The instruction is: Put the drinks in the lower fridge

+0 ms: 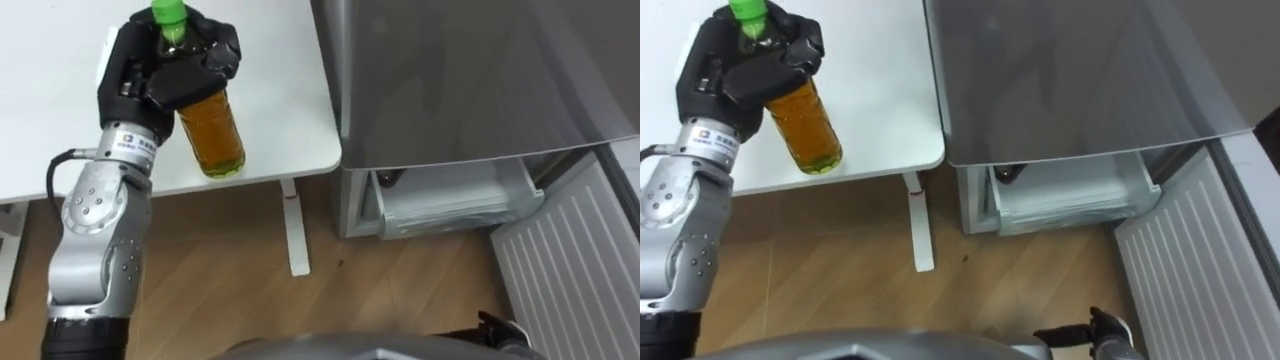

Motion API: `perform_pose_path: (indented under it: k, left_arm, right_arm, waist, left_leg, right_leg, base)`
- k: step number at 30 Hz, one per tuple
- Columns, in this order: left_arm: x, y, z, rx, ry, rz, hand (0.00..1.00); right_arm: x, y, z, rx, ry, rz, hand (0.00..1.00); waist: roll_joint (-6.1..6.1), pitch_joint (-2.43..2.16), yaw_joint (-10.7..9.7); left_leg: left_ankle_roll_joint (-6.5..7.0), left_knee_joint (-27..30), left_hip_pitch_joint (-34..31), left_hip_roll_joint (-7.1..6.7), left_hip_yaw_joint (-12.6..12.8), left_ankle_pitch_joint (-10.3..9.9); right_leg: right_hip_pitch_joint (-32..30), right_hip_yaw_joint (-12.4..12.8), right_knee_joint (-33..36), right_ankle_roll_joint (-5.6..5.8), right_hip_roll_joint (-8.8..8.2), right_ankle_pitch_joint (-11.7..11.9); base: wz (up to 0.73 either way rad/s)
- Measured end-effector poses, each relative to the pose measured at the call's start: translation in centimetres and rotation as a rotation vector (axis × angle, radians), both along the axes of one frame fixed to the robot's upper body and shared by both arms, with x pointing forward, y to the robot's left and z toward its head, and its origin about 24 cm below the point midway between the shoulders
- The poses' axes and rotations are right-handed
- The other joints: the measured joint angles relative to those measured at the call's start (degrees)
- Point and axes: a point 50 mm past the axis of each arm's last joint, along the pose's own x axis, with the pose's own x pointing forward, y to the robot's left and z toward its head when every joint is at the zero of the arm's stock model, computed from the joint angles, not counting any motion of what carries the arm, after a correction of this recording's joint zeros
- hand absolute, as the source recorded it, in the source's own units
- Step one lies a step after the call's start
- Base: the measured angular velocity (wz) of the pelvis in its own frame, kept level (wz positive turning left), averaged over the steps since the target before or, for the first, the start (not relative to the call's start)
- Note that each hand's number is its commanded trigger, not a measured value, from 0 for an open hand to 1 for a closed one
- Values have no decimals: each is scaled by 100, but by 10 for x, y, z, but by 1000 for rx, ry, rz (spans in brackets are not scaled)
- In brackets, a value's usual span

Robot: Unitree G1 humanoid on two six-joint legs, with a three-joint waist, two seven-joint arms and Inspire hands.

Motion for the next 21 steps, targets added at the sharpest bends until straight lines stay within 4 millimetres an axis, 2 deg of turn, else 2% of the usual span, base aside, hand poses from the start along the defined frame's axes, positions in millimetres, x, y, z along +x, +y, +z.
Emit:
perform_pose_path:
  k: [7,13,16,21]
  left_arm:
    - [-5,-7,15,-4,-68,-41,100]
    - [-10,-16,5,-31,-36,-83,100]
    - [-12,-22,2,-40,-23,-117,100]
    - [-12,-32,-1,-58,-14,-158,100]
  right_arm:
    - [7,5,0,36,-10,51,0]
    - [16,12,0,65,-35,121,0]
    - [23,17,1,64,-57,177,0]
    - [49,28,9,66,-149,238,0]
  waist:
    - [-43,4,88]
    - [-77,1,180]
    - [-140,35,300]
    - [-216,46,356]
  left_leg:
    - [15,109,-142,-62,-170,10]
    - [32,122,-113,-111,-258,23]
    - [32,122,-109,-110,-268,24]
    - [34,136,-116,-128,-314,24]
  right_leg:
    - [-14,-181,2,2,-48,-47]
    - [33,-289,19,28,-91,-86]
    - [31,-307,33,28,-90,-87]
    - [68,-364,11,29,-99,-86]
  base:
    - [15]
    - [9]
    - [2]
    - [4]
